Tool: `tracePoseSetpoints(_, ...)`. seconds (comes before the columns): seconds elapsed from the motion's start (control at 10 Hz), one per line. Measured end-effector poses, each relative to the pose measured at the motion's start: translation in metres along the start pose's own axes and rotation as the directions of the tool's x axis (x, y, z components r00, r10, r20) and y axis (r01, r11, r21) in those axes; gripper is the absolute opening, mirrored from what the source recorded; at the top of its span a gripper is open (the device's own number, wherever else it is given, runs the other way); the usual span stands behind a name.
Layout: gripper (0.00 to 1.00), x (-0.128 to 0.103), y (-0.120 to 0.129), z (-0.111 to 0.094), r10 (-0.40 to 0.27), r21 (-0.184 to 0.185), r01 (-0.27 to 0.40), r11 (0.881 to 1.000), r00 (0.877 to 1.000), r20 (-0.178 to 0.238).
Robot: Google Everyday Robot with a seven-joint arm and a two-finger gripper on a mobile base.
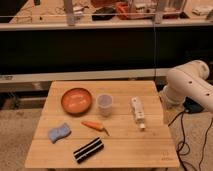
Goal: Place the eraser on the white sponge
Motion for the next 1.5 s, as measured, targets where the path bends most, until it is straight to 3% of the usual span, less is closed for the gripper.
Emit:
tracePoseSetpoints(0.2,0.8,-0.008,0.004,-0.001,-0.021,-0.001,0.021,1.0,1.0,-0.002)
tracePoseSetpoints(0.5,0.8,-0.054,0.011,-0.006,-0.077,-0.001,0.077,0.997,0.997,0.003)
tracePoseSetpoints(0.8,0.8,-0.075,0.021,-0.006,-0.133,-0.003,0.133,0.991,0.991,-0.002)
tracePoseSetpoints(1.0,0.8,-0.101,0.029,-0.005,-0.19,-0.001,0.19,0.982,0.982,0.006)
tracePoseSetpoints(1.3,0.8,-0.114,0.039,-0.003,-0.252,0.001,0.252,0.968,0.968,0.01)
tracePoseSetpoints(1.5,0.8,-0.132,0.047,0.005,-0.306,0.01,0.305,0.952,0.952,0.031)
